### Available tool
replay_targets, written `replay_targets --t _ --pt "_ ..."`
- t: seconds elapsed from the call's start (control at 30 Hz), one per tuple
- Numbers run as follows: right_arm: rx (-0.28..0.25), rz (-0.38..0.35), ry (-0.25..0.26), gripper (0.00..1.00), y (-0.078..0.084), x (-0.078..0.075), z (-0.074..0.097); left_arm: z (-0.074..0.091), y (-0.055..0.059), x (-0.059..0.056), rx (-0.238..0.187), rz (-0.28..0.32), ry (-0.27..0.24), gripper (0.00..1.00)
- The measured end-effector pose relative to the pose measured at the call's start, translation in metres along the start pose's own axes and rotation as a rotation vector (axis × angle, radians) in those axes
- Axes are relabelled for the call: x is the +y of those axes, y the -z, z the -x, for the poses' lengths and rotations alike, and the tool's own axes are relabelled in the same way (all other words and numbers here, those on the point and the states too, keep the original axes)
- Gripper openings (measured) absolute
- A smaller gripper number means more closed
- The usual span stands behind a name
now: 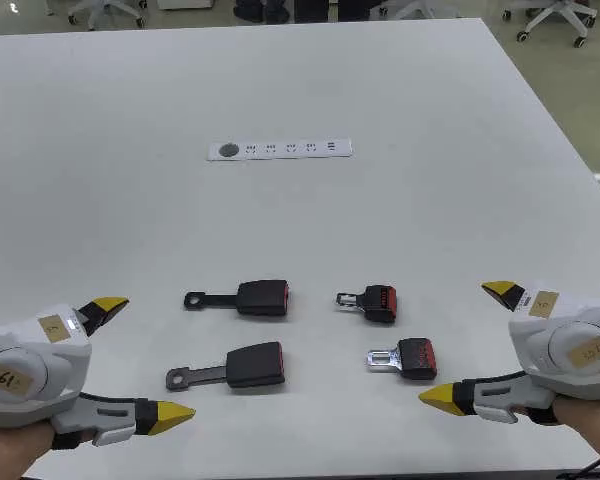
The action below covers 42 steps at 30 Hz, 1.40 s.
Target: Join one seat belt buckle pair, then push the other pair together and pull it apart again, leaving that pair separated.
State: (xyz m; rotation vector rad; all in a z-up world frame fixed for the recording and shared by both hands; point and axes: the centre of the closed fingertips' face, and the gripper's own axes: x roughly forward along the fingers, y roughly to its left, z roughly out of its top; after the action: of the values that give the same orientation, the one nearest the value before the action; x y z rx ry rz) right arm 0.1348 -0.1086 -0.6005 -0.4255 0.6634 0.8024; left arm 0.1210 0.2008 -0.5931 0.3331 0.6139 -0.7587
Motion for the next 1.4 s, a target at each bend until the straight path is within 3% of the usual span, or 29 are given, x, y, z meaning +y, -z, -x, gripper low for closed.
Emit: replay_targets --t 0.2,0.3,0.5,0.67,0.97,1.4 --pt "0.000 -0.008 -0.008 0.94 -0.0008 0.0043 0.0020 0.0010 0.0002 0.0006 0.012 -0.013 -0.006 1.00" --pt "0.001 -0.010 -0.017 0.93 0.0002 0.0061 0.0026 0.0007 0.0008 0.0023 0.013 0.018 -0.013 1.00" --pt "0.000 -0.007 -0.016 0.92 0.0024 0.0046 0.0011 0.0003 0.0043 0.0018 0.030 -0.009 -0.010 1.00" --pt "0.000 0.011 0.009 0.93 0.0019 0.0015 0.0042 0.0011 0.0037 0.0053 0.025 0.006 -0.027 1.00" --pt "0.006 0.039 0.004 0.91 0.0031 -0.0014 0.0036 0.0004 0.0053 0.0032 0.028 0.005 -0.016 0.97" --pt "0.011 0.052 -0.003 0.88 0.0061 -0.0003 0.0014 -0.0031 -0.0014 0.0006 0.016 -0.013 -0.009 1.00"
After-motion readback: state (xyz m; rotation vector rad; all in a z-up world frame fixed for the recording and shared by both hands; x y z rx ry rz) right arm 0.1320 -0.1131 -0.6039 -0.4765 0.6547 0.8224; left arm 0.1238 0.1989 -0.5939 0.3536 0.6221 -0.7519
